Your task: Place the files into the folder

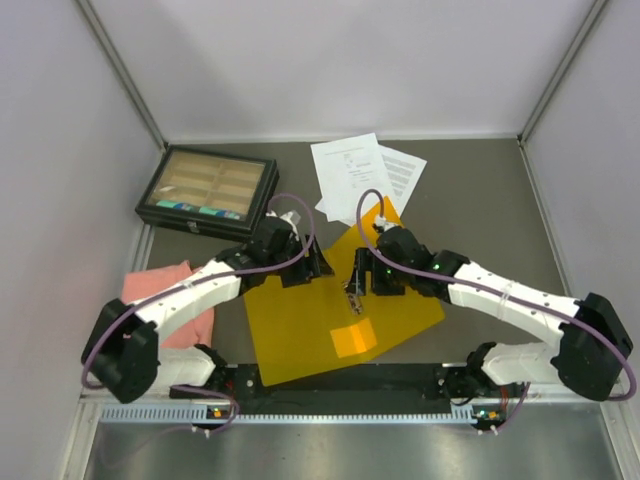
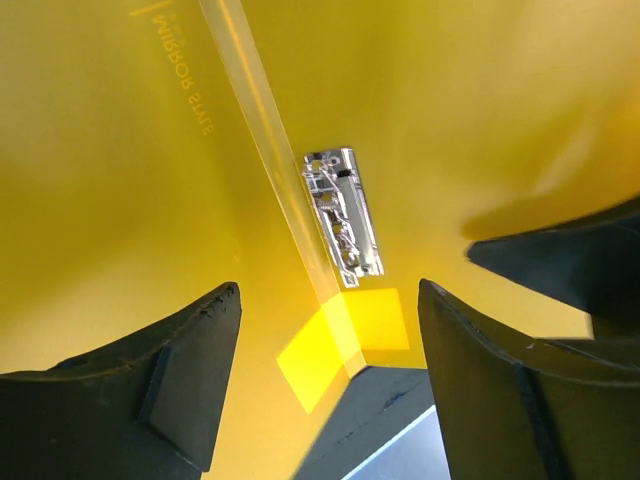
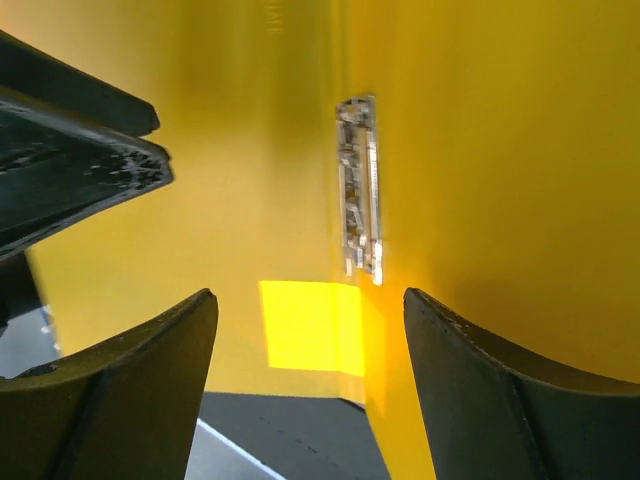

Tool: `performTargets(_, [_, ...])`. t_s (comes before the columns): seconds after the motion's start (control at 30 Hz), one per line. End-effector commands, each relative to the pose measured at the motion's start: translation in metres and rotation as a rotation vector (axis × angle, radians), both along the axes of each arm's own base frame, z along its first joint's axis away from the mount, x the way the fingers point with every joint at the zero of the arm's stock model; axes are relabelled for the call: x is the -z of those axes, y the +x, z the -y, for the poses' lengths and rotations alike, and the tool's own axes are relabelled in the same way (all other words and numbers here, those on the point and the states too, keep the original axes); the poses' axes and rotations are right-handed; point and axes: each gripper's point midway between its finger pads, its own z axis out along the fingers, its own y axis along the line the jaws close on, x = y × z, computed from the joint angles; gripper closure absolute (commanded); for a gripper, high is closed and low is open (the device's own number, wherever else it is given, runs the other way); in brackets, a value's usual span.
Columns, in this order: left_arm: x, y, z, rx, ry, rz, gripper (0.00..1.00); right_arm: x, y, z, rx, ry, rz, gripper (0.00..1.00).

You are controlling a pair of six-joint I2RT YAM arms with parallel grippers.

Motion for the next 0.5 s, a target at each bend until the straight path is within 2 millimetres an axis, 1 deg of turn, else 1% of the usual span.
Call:
performTargets(0.0, [0.017,0.007,0.022,0.061,-0.047,-0.029,0.28,0.003,0.018,0.024,0.071,-0.053,0.056,0.26])
performTargets(0.07, [0.04,0.001,0.015,0.054,-0.008,-0.074,0.28,0.018,0.022,0.036,0.097,-0.093,0.044,0.26])
performTargets(0.1, [0.047,0.001,0.011,0.041,0.012,-0.076,0.28,0.023,0.025,0.042,0.117,-0.113,0.045,0.27])
performTargets(0.13, [0.056,-0.002,0.006,0.032,0.032,-0.089,0.28,0.033,0.023,0.049,0.128,-0.136,0.029,0.27])
performTargets(0.17, [0.059,-0.003,0.003,0.027,0.042,-0.091,0.28,0.039,0.026,0.053,0.139,-0.144,0.029,0.27])
performTargets(0.2, [0.063,-0.004,0.0,0.018,0.053,-0.098,0.28,0.051,0.026,0.062,0.163,-0.169,0.011,0.27])
performTargets(0.27, [0.073,-0.004,-0.011,-0.011,0.085,-0.111,0.28,0.062,0.026,0.07,0.183,-0.192,-0.003,0.27])
performTargets(0.3, [0.077,-0.005,-0.015,-0.016,0.098,-0.113,0.28,0.074,0.026,0.079,0.203,-0.222,-0.023,0.27])
performTargets(0.33, [0.084,-0.004,-0.024,-0.038,0.12,-0.12,0.28,0.08,0.026,0.083,0.216,-0.229,-0.036,0.27])
performTargets(0.37, [0.089,-0.004,-0.03,-0.048,0.133,-0.129,0.28,0.087,0.026,0.086,0.225,-0.234,-0.051,0.27])
performTargets(0.4, [0.094,-0.004,-0.034,-0.053,0.145,-0.136,0.28,0.098,0.022,0.086,0.22,-0.224,-0.078,0.27])
performTargets(0.43, [0.103,-0.006,-0.044,-0.072,0.159,-0.157,0.28,0.105,0.022,0.09,0.238,-0.214,-0.103,0.27])
performTargets(0.47, [0.108,-0.006,-0.046,-0.075,0.157,-0.166,0.28,0.11,0.022,0.088,0.237,-0.199,-0.115,0.27])
